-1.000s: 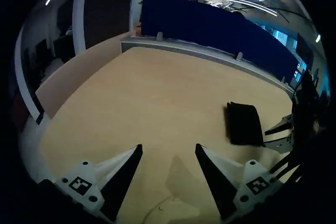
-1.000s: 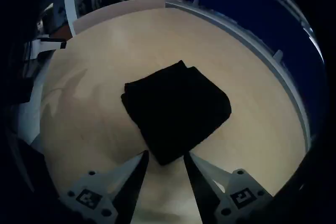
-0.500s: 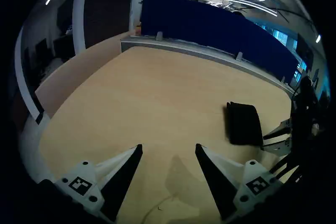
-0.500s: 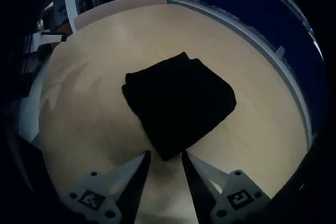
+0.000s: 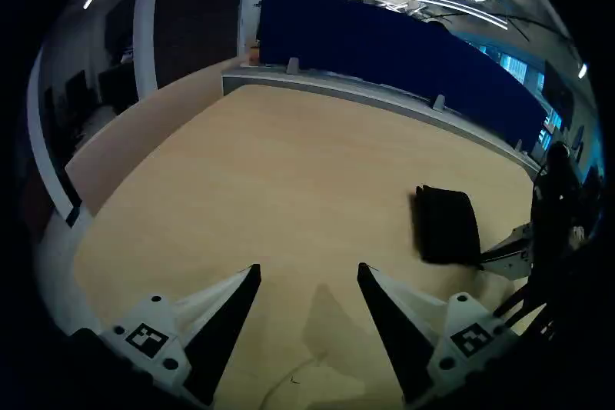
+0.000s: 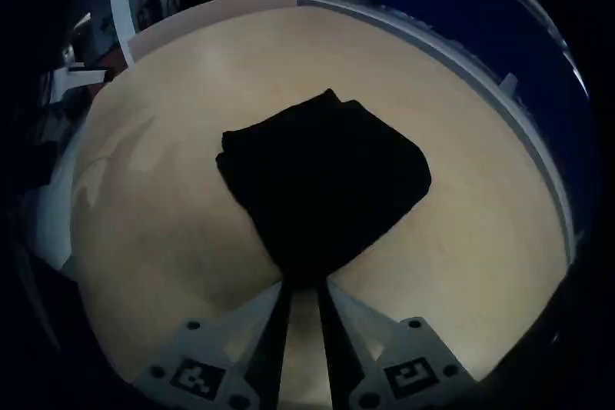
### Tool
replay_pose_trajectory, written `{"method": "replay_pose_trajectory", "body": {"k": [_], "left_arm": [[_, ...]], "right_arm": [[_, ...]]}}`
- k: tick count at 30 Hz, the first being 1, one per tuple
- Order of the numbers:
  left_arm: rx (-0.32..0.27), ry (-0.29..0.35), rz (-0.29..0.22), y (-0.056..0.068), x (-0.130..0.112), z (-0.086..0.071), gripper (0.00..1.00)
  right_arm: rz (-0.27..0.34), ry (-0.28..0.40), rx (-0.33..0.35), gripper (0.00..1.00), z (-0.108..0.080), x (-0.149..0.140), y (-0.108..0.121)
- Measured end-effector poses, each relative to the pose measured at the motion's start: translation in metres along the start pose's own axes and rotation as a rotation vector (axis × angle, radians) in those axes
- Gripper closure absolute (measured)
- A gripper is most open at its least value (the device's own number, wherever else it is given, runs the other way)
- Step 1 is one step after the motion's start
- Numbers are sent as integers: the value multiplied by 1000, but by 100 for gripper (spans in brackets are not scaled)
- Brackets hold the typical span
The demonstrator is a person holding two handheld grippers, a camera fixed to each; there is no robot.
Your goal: Fold towel
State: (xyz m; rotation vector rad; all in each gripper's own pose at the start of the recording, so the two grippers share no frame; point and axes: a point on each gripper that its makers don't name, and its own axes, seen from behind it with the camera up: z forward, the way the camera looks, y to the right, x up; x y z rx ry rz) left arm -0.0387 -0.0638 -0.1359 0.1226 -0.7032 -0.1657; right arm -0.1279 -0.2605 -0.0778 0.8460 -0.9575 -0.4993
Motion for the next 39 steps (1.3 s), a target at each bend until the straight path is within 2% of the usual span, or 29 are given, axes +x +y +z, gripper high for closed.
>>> {"method": "replay_pose_trajectory", "body": {"k": [4,11,15,21,32,39], "left_arm": [[0,-1,4,0,-1,-1,7],[-2,-1,9,-1,0,-1,7],[-6,4,9,-1,3,-1,7],[-15,14,14,4,10,1,7],[-35,30,24,14,23,3,7],[-45,40,35,18,31,2,7]], "right_arm": [[9,7,-4,92,0,2,0],[2,30,-33,95,-4,10,7],[-3,66,-48,95,-14,23,12],[-5,133,-73,95,-38,54,22],[-39,256,-126,96,-99,115,34],[-25,331,-150,96,-132,146,39]]}}
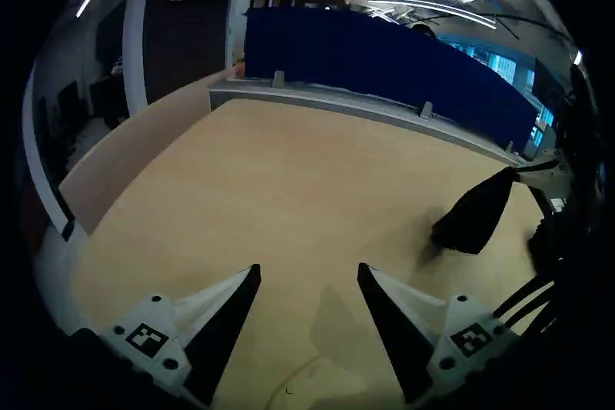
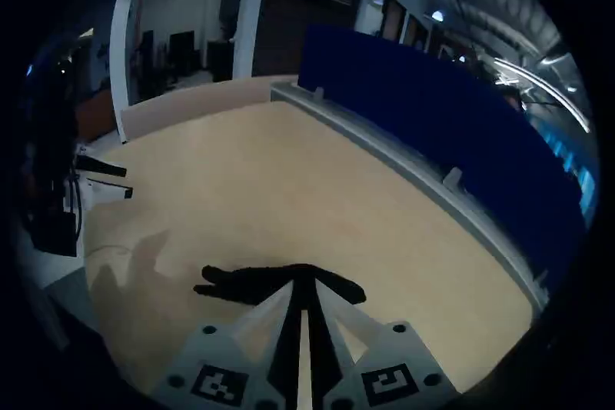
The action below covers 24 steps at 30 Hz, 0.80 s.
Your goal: Fold towel
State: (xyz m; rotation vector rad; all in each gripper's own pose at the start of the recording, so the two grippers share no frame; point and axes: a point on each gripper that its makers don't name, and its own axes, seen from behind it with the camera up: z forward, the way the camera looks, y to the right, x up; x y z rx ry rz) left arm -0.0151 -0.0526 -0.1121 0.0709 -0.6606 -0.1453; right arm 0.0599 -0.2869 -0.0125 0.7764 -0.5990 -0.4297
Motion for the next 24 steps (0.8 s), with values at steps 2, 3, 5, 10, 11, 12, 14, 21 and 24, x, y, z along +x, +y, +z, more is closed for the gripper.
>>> {"method": "replay_pose_trajectory", "body": {"k": [2,3,5,10,11,12,14,21,24], "left_arm": [[-3,3,2,1,2,0,7],[-4,4,3,2,3,-1,7],[-8,7,4,3,5,-1,7],[-20,12,10,8,9,-1,7],[-22,12,11,9,10,-2,7],[-25,13,12,10,11,-2,7],[-30,15,15,12,13,-1,7],[-41,12,25,17,15,2,7],[-46,9,33,20,15,3,7]], "right_arm": [[4,9,-7,96,-4,6,4],[6,13,-10,96,-6,9,5],[6,16,-20,96,-10,11,10],[6,20,-37,95,-19,13,19],[6,21,-39,95,-21,13,21],[6,21,-42,96,-23,13,23],[6,20,-50,96,-27,13,28],[17,23,-78,96,-44,14,50],[30,23,-96,96,-54,11,64]]}}
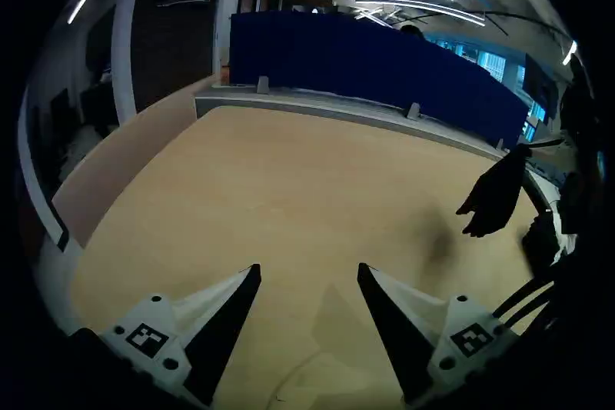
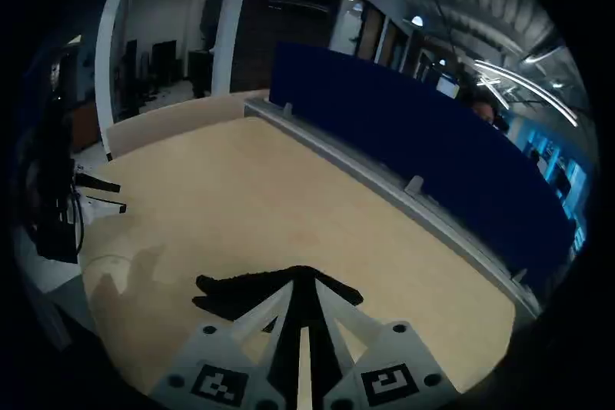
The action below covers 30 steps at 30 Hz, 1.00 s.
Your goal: Fold towel
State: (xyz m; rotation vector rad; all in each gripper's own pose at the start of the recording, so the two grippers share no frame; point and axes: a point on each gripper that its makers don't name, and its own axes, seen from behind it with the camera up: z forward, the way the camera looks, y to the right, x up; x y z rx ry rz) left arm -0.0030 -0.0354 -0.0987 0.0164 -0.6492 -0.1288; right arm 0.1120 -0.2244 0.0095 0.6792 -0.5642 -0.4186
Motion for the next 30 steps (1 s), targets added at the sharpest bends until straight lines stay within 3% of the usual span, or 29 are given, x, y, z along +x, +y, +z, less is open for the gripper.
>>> {"method": "replay_pose_trajectory", "body": {"k": [30], "left_arm": [[-24,-14,66,39,11,12,7]], "right_arm": [[79,-85,-209,96,-116,-80,185]]}}
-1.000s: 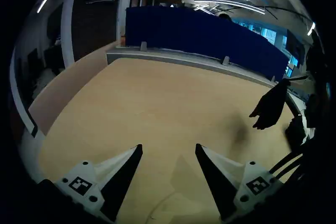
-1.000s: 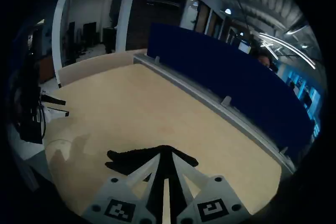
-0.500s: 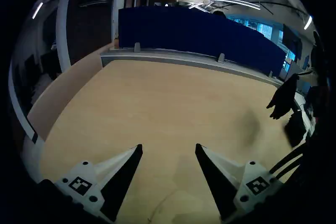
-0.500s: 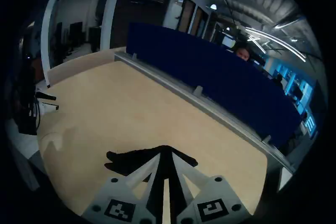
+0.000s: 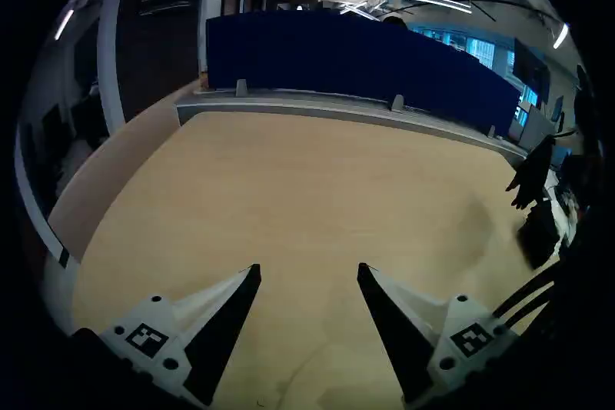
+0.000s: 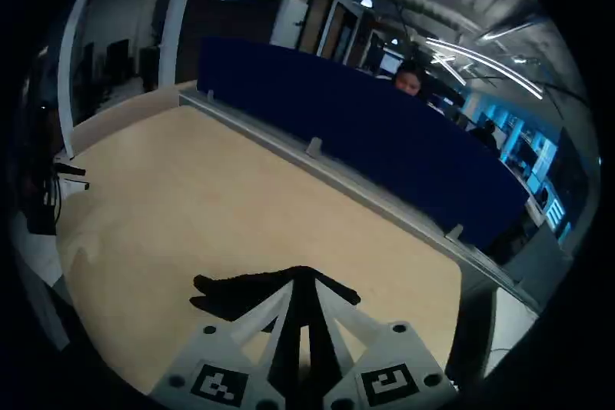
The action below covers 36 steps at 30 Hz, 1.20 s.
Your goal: Fold towel
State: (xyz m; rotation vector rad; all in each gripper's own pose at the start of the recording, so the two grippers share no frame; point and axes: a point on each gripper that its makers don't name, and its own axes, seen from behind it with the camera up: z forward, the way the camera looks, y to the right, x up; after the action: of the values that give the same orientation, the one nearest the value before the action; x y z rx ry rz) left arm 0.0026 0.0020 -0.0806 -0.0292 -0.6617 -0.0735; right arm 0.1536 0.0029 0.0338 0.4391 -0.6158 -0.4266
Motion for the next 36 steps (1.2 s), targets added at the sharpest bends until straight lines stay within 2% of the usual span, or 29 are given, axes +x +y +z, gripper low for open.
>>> {"method": "replay_pose_trajectory", "body": {"k": [9,16,25,36], "left_arm": [[0,-4,20,13,4,1,7],[-7,-5,26,25,7,4,7],[-22,-7,46,41,9,4,7],[-26,-15,58,48,7,4,7]], "right_arm": [[4,-38,-56,96,-14,-28,49],[27,-65,-85,96,-27,-52,77],[69,-91,-109,96,-40,-84,95],[115,-137,-142,96,-67,-134,107]]}}
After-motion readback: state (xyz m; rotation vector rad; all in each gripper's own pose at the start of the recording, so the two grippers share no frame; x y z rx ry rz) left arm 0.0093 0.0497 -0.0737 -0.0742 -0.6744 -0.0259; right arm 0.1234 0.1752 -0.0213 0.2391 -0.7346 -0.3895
